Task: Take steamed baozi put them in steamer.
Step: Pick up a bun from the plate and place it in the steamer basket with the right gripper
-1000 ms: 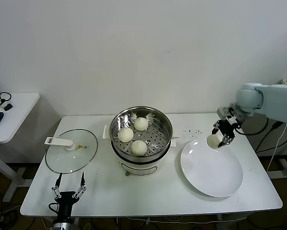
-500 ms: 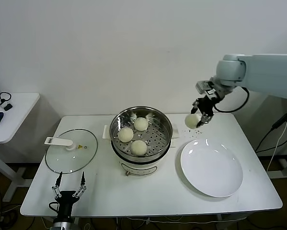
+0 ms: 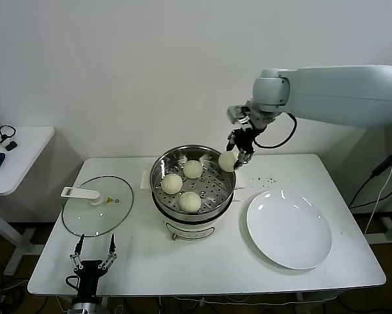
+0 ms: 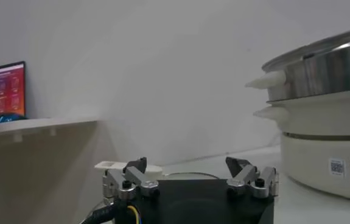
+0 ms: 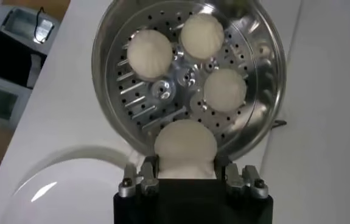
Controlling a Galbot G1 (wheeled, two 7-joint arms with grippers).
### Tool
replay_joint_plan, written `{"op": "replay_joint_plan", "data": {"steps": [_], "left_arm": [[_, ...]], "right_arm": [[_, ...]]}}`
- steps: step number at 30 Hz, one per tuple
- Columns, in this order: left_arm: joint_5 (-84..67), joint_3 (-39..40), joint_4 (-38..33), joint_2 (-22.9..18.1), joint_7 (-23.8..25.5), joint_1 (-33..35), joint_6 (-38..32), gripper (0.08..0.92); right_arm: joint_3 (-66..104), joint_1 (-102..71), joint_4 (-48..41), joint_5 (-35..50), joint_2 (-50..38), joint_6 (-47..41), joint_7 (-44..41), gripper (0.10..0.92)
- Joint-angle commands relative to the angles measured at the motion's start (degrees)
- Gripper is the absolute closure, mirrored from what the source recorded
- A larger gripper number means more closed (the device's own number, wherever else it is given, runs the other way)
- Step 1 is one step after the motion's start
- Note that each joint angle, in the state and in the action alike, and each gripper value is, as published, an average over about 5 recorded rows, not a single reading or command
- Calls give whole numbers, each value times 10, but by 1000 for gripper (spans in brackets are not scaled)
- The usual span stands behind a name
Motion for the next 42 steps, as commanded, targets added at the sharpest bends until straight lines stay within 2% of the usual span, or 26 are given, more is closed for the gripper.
{"op": "replay_joint_plan", "data": {"steps": [1, 13, 42], "left_arm": [[0, 0, 1, -1, 0, 0, 0, 177], [0, -2, 2, -1, 0, 1, -2, 177], [2, -4, 8, 0, -2, -1, -6, 177]], "right_arm": [[30, -61, -23, -2, 36, -14, 14, 431], [42, -99, -45, -23, 44, -15, 27, 431], [52, -136, -32, -51, 21, -20, 47, 431]]}}
